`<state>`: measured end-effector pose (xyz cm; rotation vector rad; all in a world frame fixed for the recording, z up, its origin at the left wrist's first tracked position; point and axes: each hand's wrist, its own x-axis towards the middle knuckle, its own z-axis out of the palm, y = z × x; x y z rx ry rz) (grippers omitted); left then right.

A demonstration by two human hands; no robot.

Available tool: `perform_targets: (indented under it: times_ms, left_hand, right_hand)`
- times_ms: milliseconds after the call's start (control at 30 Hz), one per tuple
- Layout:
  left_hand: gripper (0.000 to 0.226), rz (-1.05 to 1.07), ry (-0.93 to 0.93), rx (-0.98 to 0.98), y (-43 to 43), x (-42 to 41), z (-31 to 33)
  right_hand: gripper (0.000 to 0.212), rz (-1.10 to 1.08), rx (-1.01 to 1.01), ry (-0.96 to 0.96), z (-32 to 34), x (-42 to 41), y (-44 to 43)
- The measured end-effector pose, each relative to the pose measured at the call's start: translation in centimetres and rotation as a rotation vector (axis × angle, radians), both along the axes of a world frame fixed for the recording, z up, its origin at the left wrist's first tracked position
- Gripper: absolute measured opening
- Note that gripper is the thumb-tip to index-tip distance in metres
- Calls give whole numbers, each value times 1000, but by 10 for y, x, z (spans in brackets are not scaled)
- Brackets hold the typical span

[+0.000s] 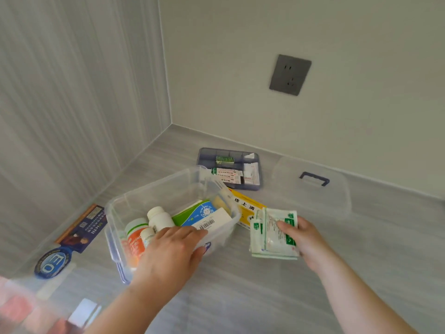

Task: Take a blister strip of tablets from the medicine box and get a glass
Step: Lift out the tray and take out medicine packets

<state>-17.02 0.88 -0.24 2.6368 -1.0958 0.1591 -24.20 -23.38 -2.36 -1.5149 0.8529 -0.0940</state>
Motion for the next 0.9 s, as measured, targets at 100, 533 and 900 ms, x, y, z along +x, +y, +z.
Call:
perform_targets:
  times_ms: [100, 533, 900]
  left_hand:
    - [30, 27, 76, 27, 0, 2, -4]
    - [13, 49, 148, -112, 17, 2, 0]
    - [36, 110, -62, -370, 48, 14, -20]
  right_hand:
    - [15, 41, -57, 115, -28, -11, 22]
    - [33, 46, -837, -8, -2, 3, 40]
    - [40, 1148, -956, 283, 37, 141, 110]
